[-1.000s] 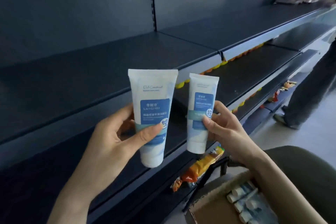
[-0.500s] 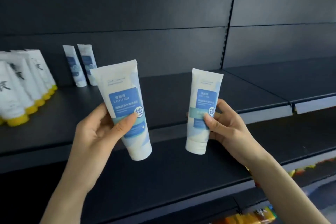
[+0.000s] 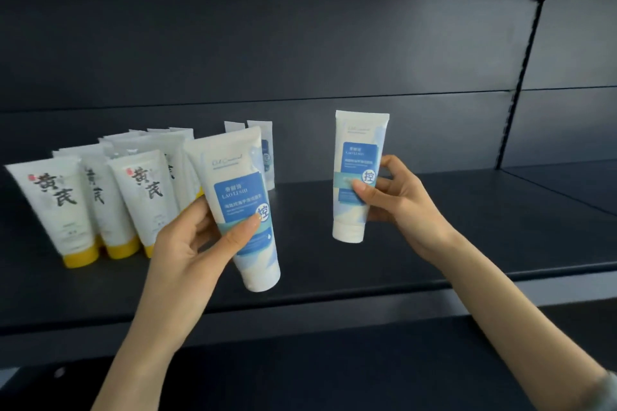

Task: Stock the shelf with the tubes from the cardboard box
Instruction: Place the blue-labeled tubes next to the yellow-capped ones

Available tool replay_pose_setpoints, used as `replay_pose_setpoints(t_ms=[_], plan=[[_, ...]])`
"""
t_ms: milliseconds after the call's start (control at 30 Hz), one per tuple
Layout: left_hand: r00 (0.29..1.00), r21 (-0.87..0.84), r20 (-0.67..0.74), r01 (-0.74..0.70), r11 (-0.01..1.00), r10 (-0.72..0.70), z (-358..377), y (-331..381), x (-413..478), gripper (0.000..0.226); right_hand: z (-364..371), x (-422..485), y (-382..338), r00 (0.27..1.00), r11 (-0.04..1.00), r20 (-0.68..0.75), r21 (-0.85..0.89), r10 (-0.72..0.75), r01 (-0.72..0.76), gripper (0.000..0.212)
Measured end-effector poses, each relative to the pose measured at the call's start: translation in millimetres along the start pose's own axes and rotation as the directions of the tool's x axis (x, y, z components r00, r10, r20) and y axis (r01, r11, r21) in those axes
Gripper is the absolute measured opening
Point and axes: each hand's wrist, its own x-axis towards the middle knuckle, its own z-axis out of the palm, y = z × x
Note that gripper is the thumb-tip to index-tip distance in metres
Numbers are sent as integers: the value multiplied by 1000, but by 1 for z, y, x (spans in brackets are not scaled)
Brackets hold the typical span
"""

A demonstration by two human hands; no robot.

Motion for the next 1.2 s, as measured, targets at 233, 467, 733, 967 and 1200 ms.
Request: replay_pose_setpoints(t_ms=[233,467,733,967,1200], plan=[[998,11,-58,-3,1000,3,-23,-12,13,21,26,96,30,993,998,-106,-30,45,-48,27],[994,42,-109,11,999,-6,-30,-24,31,32,45,176,83,960,980,-272,-164,62,-110,17],[989,66,-146,19,998,-9,-30,-34,44,29,63,212,125,962,950,-269,-287,44,-124,20],[987,62,-156,42,997,-32,-27,-41,46,38,64,223,138,970,939,-238,-321,44,-121,22],[986,47,-158,62,997,-54,-22,-45,44,37,60,219,136,982,923,-183,-370,36,-103,35]])
